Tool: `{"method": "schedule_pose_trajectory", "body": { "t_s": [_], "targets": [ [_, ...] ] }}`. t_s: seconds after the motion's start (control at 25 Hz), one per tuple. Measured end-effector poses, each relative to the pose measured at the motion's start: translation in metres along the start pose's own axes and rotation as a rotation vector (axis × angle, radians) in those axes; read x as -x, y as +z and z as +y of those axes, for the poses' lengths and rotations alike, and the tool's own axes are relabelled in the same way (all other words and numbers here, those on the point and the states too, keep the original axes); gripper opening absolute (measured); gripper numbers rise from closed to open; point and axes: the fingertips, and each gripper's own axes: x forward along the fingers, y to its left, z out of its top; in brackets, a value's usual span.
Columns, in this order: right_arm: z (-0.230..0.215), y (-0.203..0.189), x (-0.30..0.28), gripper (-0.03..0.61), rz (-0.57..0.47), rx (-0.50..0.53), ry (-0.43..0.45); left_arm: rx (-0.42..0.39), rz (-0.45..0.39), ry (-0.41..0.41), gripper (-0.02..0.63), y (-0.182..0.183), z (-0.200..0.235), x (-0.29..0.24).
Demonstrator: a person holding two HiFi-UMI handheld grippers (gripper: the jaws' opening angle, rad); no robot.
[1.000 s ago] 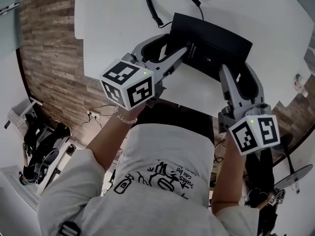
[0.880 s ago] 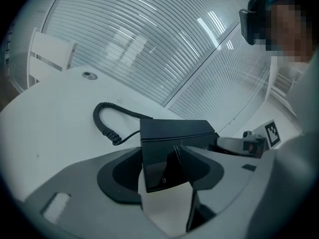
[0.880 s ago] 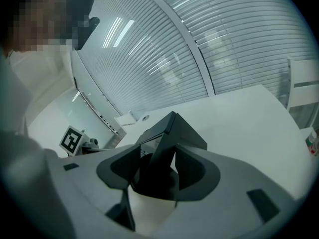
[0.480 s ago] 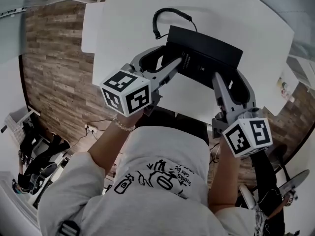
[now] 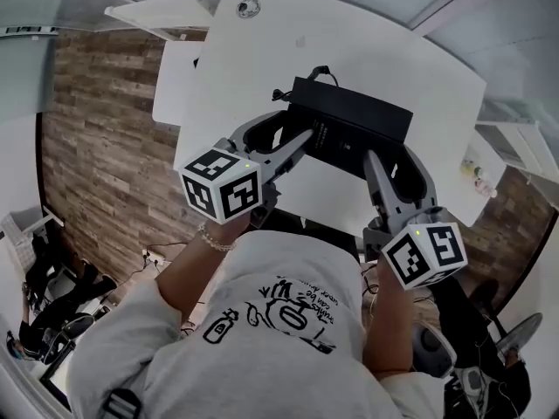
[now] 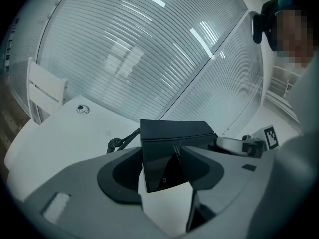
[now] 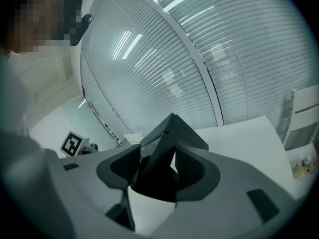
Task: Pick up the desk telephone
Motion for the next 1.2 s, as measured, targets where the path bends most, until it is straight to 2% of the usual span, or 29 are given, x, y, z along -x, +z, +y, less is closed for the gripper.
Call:
{"method": "schedule_pose_trajectory", "body": {
  "t_s": [0.2,0.72,1.2],
  "targets": [
    [0.012,0.023,0.014,0.201,-0.029,0.016,0.007,-0.025,-0.038,-0.005,0.230,0.024,-0.019,0.012],
    [0.041,0.066,0.064,0.201,-0.075,0.054,0.019,-0.034,-0.064,-0.049,0.230,0.052,-0.076,0.044],
    [0.069,0.108,0.085,0.201,-0.141,0.091,0.052,-0.041,-0.120,-0.066,0.230,0.086,-0.104,0.068]
  ]
}}
